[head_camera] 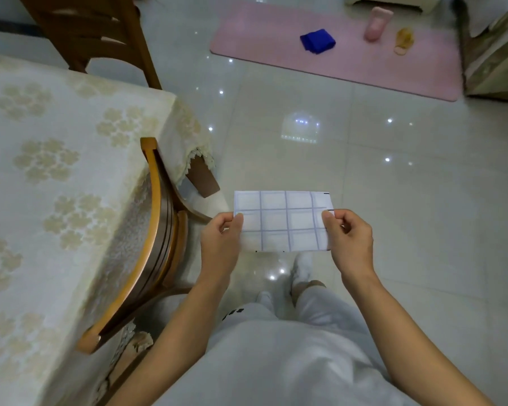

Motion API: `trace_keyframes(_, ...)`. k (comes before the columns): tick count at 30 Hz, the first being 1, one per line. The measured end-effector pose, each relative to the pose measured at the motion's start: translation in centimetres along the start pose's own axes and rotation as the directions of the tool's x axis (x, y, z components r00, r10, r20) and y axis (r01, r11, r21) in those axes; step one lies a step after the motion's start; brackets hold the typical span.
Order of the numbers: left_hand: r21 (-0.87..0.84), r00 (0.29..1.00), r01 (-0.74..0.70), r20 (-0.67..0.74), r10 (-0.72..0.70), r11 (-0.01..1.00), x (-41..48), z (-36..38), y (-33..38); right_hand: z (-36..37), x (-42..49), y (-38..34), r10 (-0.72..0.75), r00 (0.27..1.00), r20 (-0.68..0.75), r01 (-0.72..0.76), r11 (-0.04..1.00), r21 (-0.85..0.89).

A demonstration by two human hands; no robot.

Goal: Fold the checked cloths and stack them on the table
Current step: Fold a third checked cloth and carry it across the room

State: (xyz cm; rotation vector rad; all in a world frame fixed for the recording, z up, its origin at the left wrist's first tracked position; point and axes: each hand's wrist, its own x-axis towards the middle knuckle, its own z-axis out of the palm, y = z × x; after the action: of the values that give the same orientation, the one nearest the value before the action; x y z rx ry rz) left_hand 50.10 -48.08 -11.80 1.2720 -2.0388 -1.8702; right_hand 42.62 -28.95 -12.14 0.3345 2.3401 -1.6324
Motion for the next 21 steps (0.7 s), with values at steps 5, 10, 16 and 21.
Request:
trace_keyframes(5,-0.009,0.998,0.014,-0.064,-0.015,1.000,5.2,1.3,2.6,2.4,6.5,-2.5,-0.020,0.997,0.071,0.020,1.000,0.001)
trace_keyframes(10,-0.047,0.994,0.019,-0.109,-0.024,0.999,11.2,4.5,6.8,3.9,15.5,-5.8,-0.044,0.990,0.134,0.045,0.999,0.001)
trace_keyframes(16,-0.071,0.984,0.039,-0.170,-0.051,0.997,18.9,10.4,13.9,4.4,28.3,-11.9,-0.103,0.978,0.183,0.101,0.995,0.019)
trace_keyframes(21,-0.083,0.975,0.027,-0.218,-0.044,0.996,24.3,13.6,18.1,5.8,35.9,-15.4,-0.112,0.970,0.218,0.113,0.994,0.005)
